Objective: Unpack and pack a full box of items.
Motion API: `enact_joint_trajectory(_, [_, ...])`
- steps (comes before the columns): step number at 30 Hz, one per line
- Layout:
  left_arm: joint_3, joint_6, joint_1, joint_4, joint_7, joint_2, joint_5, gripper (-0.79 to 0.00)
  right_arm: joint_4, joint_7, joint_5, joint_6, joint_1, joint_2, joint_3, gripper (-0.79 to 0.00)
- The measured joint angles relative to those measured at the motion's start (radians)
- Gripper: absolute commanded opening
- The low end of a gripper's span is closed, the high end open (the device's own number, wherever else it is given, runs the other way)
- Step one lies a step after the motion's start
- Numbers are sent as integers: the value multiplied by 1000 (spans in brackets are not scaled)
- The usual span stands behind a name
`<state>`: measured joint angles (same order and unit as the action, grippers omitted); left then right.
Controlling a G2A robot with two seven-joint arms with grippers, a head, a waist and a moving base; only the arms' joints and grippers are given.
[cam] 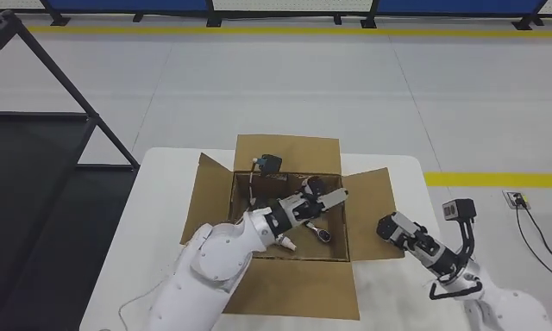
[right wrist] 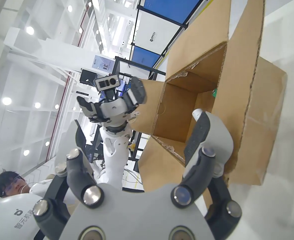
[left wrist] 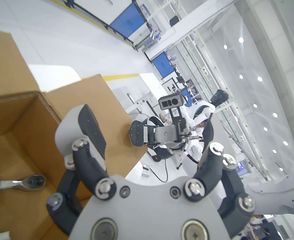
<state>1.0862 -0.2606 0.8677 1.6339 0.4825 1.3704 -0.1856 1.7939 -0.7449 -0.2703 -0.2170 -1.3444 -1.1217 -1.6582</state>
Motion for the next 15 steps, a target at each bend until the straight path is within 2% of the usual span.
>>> enact_joint_trajectory(5, [172, -2, 143, 168, -7, -34, -35, 0, -45, -4, -3, 32, 37, 3, 4, 0])
enact_joint_trajectory(8, [260, -12, 214, 230, -19, -47, -33, 0, -63, -7, -6, 60, 50, 5, 10, 0])
enact_joint_trajectory(12, [362, -18, 298, 270, -16, -61, -8, 0, -69, -4, -29, 142, 62, 7, 13, 0])
enact_joint_trajectory(15, [399, -19, 321, 275, -4, -65, 10, 0, -68, -3, -28, 142, 62, 7, 13, 0])
